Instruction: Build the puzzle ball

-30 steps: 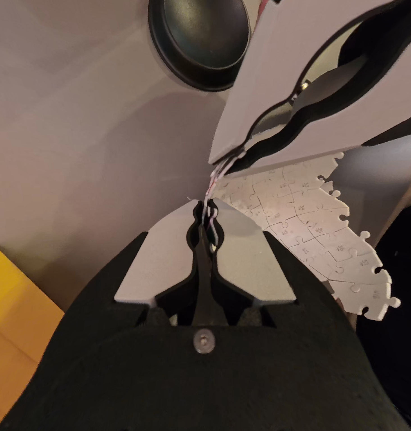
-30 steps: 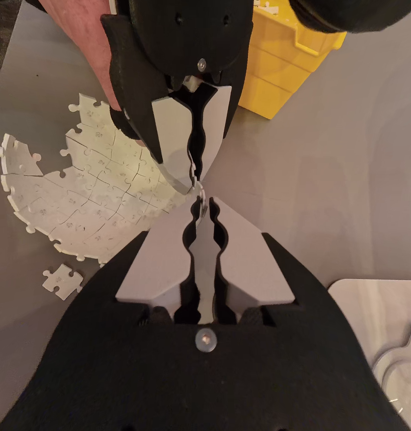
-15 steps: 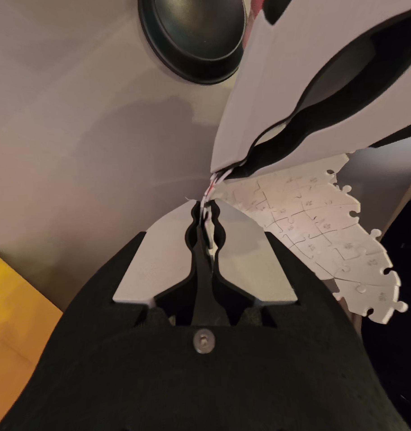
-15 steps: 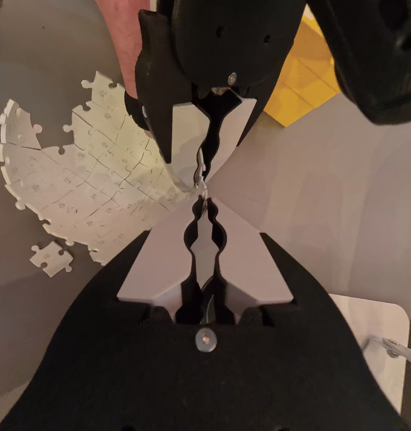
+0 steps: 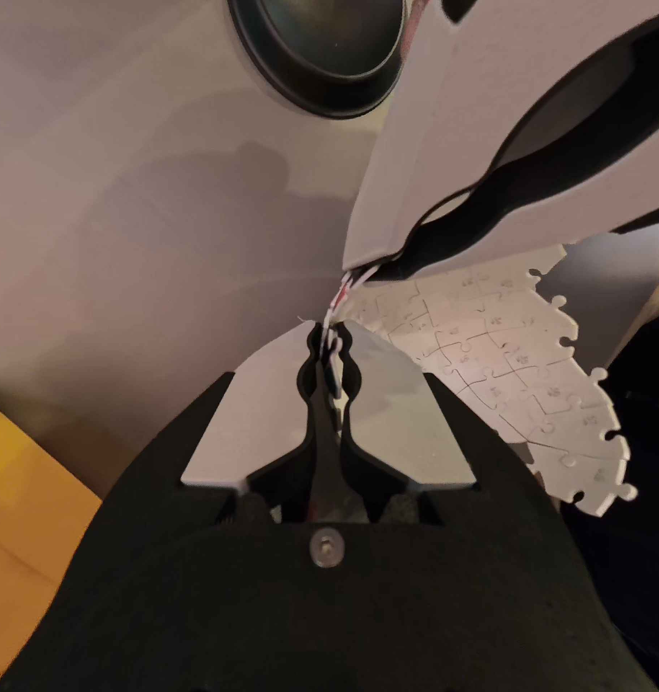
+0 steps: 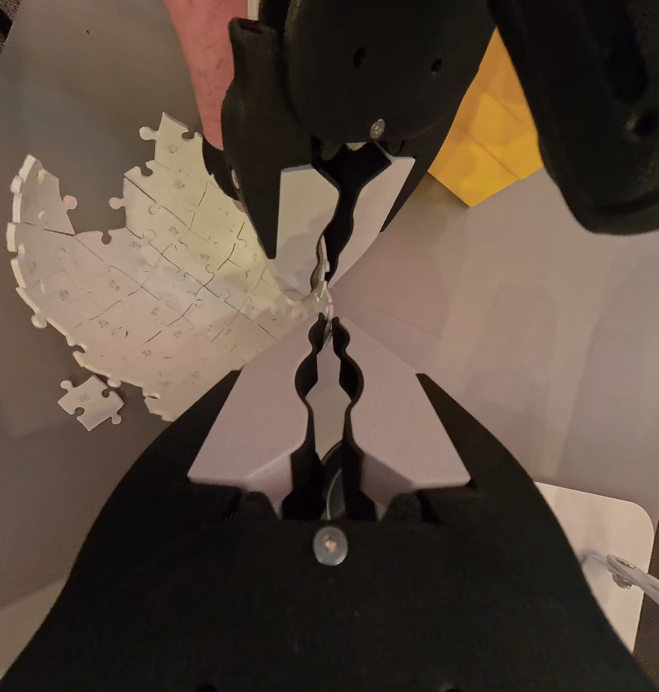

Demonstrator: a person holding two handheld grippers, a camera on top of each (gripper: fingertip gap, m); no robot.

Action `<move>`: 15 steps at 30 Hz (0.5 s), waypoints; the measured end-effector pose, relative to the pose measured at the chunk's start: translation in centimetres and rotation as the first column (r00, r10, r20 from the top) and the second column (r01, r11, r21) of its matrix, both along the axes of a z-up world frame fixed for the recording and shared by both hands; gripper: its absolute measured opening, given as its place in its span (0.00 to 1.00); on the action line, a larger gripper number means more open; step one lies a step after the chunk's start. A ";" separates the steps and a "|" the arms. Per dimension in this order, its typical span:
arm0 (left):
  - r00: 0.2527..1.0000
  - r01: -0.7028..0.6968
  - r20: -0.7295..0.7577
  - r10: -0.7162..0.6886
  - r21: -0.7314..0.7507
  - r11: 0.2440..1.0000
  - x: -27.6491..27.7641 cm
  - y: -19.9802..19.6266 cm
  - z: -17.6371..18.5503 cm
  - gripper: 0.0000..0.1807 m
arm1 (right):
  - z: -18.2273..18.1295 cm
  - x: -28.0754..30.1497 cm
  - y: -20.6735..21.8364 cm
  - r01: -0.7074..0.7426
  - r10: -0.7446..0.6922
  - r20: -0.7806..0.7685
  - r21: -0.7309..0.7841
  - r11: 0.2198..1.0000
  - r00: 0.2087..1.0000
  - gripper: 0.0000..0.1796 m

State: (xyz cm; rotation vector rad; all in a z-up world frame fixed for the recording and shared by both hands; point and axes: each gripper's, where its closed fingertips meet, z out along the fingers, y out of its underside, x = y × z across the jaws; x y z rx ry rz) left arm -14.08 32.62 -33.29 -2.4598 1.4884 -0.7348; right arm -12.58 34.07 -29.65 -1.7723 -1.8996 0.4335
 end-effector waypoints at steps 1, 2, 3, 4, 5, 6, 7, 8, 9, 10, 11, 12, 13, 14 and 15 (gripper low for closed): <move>1.000 0.001 0.002 -0.001 -0.002 1.000 0.0 0.0 0.0 0.04 | 0.0 0.0 0.0 -0.007 0.007 0.003 0.004 1.000 1.000 0.01; 1.000 0.004 0.004 -0.004 -0.002 1.000 0.0 -0.1 0.1 0.04 | 0.1 0.0 -0.1 -0.016 0.016 0.005 0.008 1.000 1.000 0.01; 1.000 0.003 0.007 -0.003 -0.005 1.000 0.0 -0.1 0.1 0.04 | 0.2 0.0 -0.1 -0.027 0.027 0.007 0.013 1.000 1.000 0.01; 1.000 0.004 0.010 -0.004 -0.007 1.000 0.1 -0.1 0.1 0.04 | 0.2 0.1 -0.2 -0.037 0.036 0.012 0.019 0.999 0.999 0.01; 1.000 0.007 0.012 -0.007 -0.006 1.000 0.1 -0.1 0.2 0.04 | 0.2 0.1 -0.2 -0.040 0.039 0.018 0.022 0.999 0.999 0.01; 1.000 0.007 0.011 -0.007 -0.006 1.000 0.2 -0.1 0.2 0.04 | 0.3 0.1 -0.2 -0.042 0.042 0.018 0.025 0.999 0.999 0.01; 1.000 0.007 0.011 -0.007 -0.008 1.000 0.2 -0.1 0.2 0.04 | 0.3 0.1 -0.2 -0.047 0.047 0.022 0.028 0.998 0.999 0.01; 1.000 0.007 0.014 -0.007 -0.011 1.000 0.2 -0.1 0.2 0.04 | 0.3 0.1 -0.2 -0.051 0.050 0.028 0.034 0.998 0.998 0.01; 1.000 0.010 0.016 -0.010 -0.011 1.000 0.2 -0.1 0.2 0.04 | 0.3 0.1 -0.2 -0.054 0.053 0.032 0.042 0.998 0.998 0.01; 1.000 0.012 0.015 -0.011 -0.012 1.000 0.2 -0.1 0.2 0.03 | 0.4 0.1 -0.2 -0.061 0.059 0.038 0.053 0.997 0.998 0.01; 1.000 0.014 0.013 -0.014 -0.013 1.000 0.3 -0.1 0.2 0.04 | 0.3 0.2 -0.3 -0.071 0.068 0.048 0.066 0.995 0.997 0.01; 1.000 0.017 0.013 -0.016 -0.014 1.000 0.3 -0.1 0.2 0.04 | 0.4 0.2 -0.3 -0.078 0.074 0.057 0.073 0.994 0.996 0.01; 1.000 0.019 0.013 -0.019 -0.014 1.000 0.3 -0.1 0.3 0.03 | 0.4 0.2 -0.3 -0.082 0.078 0.061 0.075 0.994 0.995 0.01; 1.000 0.018 0.012 -0.018 -0.016 1.000 0.4 -0.1 0.3 0.04 | 0.4 0.2 -0.3 -0.085 0.080 0.066 0.074 0.994 0.995 0.01; 1.000 0.019 0.011 -0.019 -0.017 1.000 0.4 -0.1 0.3 0.04 | 0.4 0.2 -0.3 -0.086 0.081 0.072 0.073 0.994 0.994 0.01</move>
